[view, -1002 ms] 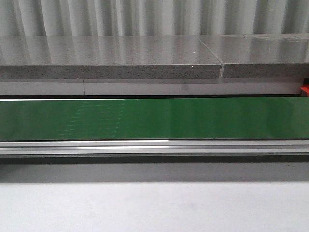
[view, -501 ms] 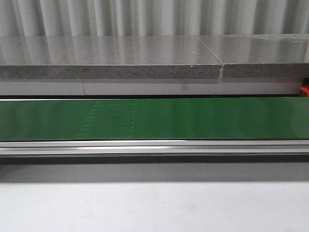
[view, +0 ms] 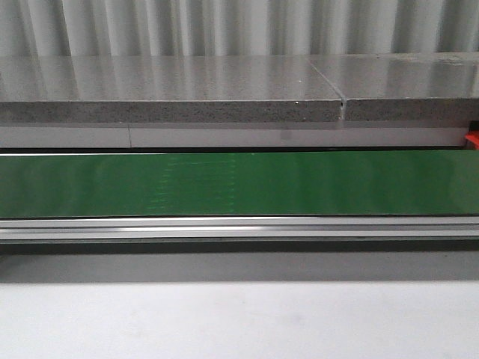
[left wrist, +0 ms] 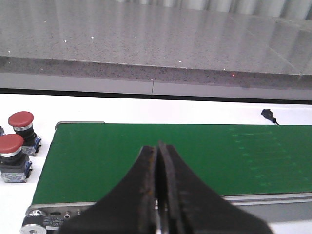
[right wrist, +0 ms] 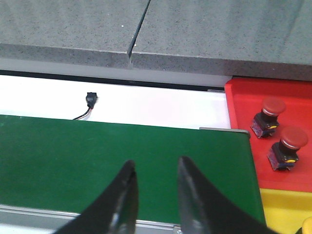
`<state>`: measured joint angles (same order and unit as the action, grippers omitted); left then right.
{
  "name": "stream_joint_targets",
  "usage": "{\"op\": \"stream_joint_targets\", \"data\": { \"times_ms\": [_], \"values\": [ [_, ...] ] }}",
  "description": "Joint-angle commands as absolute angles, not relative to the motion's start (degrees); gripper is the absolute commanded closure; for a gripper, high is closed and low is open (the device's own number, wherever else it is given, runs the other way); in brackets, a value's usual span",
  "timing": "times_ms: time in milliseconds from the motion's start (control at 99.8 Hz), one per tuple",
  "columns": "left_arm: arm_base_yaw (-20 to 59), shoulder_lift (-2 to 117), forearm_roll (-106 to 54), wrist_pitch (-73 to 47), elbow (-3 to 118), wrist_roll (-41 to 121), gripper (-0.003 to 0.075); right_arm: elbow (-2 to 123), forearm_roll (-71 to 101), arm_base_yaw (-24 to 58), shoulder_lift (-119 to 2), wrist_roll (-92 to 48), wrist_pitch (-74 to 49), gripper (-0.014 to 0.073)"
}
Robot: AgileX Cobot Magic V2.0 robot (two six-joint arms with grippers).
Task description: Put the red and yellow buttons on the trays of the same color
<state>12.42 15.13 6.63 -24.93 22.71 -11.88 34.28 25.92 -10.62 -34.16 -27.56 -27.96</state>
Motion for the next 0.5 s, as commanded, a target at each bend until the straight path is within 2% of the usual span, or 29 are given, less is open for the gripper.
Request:
{"op": "stream_joint_targets", "data": {
  "times_ms": [0, 90, 491],
  "values": [
    [12.72, 15.64, 6.53, -20.25, 24.28, -12.02, 0.0741, 35.62, 26.67, -10.65, -33.42, -28.09, -24.48, 0.0552],
    [12.72, 15.64, 6.53, -20.25, 24.28, -12.02, 0.0741, 35.62, 26.67, -10.65, -33.42, -28.09, -24.48, 0.0679],
    [12.72, 15.64, 6.53, -20.25, 24.28, -12.02, 0.0741, 35.62, 26.73, -10.65, -33.42, -28.04, -24.65, 0.0675]
  ]
}}
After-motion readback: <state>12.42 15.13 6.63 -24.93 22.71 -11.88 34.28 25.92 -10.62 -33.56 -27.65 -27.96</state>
